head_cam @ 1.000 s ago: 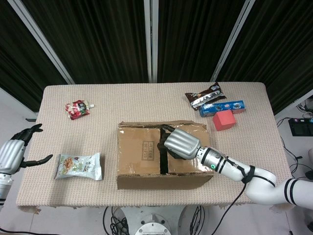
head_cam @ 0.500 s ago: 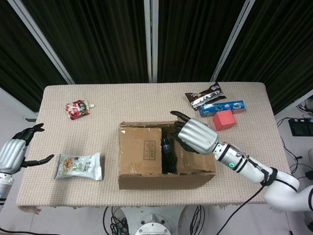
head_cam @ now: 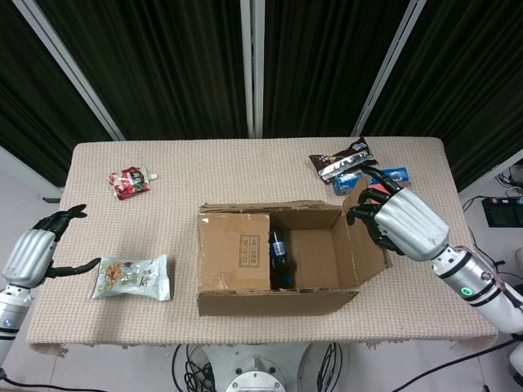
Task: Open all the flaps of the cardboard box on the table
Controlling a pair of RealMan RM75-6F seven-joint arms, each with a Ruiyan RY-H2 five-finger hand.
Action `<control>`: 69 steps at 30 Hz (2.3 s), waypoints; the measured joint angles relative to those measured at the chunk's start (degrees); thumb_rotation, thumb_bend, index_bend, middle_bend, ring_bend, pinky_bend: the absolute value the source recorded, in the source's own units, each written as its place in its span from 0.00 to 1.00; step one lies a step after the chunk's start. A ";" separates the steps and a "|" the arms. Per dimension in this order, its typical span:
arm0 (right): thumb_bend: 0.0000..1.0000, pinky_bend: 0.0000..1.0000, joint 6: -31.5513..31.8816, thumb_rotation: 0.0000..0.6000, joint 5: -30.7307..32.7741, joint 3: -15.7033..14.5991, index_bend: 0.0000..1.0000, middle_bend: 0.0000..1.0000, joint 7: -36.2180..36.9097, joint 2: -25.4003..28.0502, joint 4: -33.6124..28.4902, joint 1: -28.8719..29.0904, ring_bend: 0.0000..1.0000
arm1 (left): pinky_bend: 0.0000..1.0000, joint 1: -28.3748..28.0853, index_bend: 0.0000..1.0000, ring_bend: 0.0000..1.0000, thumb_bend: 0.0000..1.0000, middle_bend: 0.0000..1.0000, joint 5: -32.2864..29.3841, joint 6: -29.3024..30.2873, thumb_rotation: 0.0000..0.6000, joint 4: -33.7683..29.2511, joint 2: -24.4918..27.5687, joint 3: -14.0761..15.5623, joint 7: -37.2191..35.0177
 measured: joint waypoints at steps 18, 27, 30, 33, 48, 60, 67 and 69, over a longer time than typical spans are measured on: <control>0.55 0.07 10.23 1.00 3.61 -1.13 0.16 0.26 5.36 -1.31 10.01 -10.48 0.11 | 0.26 -0.87 0.10 0.18 0.12 0.22 0.58 0.15 0.57 -3.49 0.72 -0.32 3.15; 0.48 0.00 16.77 1.00 9.01 0.75 0.00 0.00 1.08 -4.10 10.31 -17.11 0.00 | 0.26 -4.67 0.11 0.18 0.23 0.22 10.09 1.92 0.76 -7.70 2.96 -1.86 3.01; 0.48 0.00 18.05 1.00 9.55 1.44 0.00 0.00 1.99 -3.86 10.19 -18.20 0.00 | 0.26 -8.72 0.11 0.18 0.31 0.22 15.54 0.39 0.84 -10.94 4.54 -2.86 4.59; 0.48 0.00 19.31 1.00 9.85 1.99 0.00 0.00 2.71 -3.20 9.77 -19.20 0.00 | 0.26 -13.65 0.11 0.18 0.35 0.22 19.27 -3.69 0.92 -14.40 5.94 -4.18 6.87; 0.48 0.00 21.39 1.00 11.04 3.12 0.00 0.00 7.01 -2.82 12.21 -23.09 0.00 | 0.26 -40.42 0.13 0.18 0.48 0.23 18.68 -34.68 1.00 -20.26 -0.96 -11.41 21.75; 0.48 0.00 20.63 1.00 11.05 3.77 0.00 0.00 8.83 -4.99 15.46 -23.78 0.00 | 0.27 -50.32 0.13 0.18 0.55 0.24 11.78 -47.49 1.00 -13.96 -7.86 -12.82 35.55; 0.48 0.00 20.53 1.00 11.10 4.37 0.00 0.00 9.67 -6.05 17.17 -23.86 0.00 | 0.27 -52.96 0.14 0.18 0.63 0.29 8.12 -50.49 1.00 -11.56 -9.15 -11.78 39.51; 0.48 0.00 20.52 1.00 11.08 4.55 0.00 0.00 9.96 -6.40 17.64 -23.86 0.00 | 0.27 -53.42 0.15 0.18 0.70 0.30 7.18 -51.12 1.00 -11.15 -9.23 -11.37 40.89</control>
